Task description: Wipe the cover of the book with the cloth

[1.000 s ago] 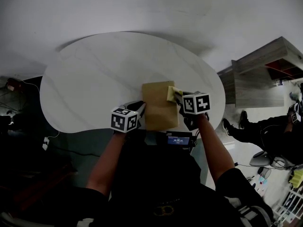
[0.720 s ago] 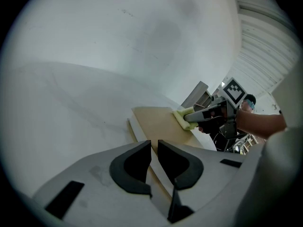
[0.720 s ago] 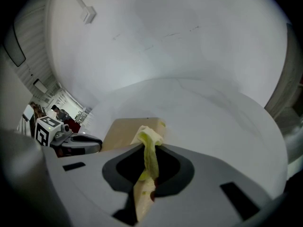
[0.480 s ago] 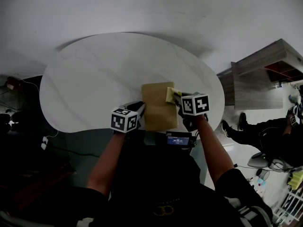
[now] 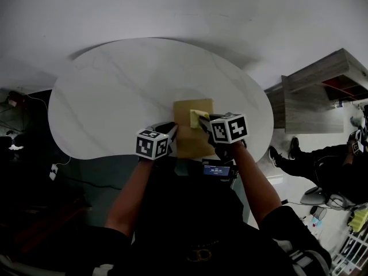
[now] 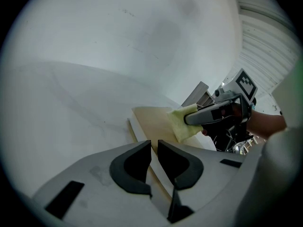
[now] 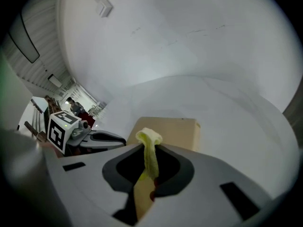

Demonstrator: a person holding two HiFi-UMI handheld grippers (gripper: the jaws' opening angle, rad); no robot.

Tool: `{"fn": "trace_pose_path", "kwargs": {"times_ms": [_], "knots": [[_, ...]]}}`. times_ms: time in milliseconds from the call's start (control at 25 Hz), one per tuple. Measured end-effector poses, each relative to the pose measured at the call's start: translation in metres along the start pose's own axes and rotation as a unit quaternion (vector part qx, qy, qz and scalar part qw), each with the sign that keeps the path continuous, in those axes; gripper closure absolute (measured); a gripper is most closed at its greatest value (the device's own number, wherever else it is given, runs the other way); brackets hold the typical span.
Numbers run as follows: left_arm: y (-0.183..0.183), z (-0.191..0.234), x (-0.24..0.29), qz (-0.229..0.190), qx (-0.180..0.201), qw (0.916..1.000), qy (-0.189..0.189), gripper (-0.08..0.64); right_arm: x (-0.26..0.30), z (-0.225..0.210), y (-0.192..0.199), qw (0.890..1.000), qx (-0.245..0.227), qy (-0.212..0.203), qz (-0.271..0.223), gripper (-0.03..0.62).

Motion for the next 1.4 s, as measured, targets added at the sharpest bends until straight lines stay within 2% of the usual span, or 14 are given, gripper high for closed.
{"fn": "trace_pose_path", "kwargs": {"times_ms": [440, 1400], "knots": [[0.0, -0.001, 0.0, 0.001, -0.003, 1.0, 0.0, 0.512, 0.029, 0.023, 0.003, 0.999, -0.005, -0.036, 0.032, 0.505], [0.0, -0.001, 0.0, 0.0, -0.008, 1.0, 0.001, 0.512, 0.041, 0.019, 0.01, 0.998, -0.013, -0.015, 0.052, 0.505]]}}
Point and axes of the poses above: the fingertips, and each gripper's own axes: x forward along the fingers, z to its left, y out of its underside, the point moved 9 cm from there along -x, backward along the fingers, and after that the axes turned 15 degrees about -y, right-handed, at the moved point
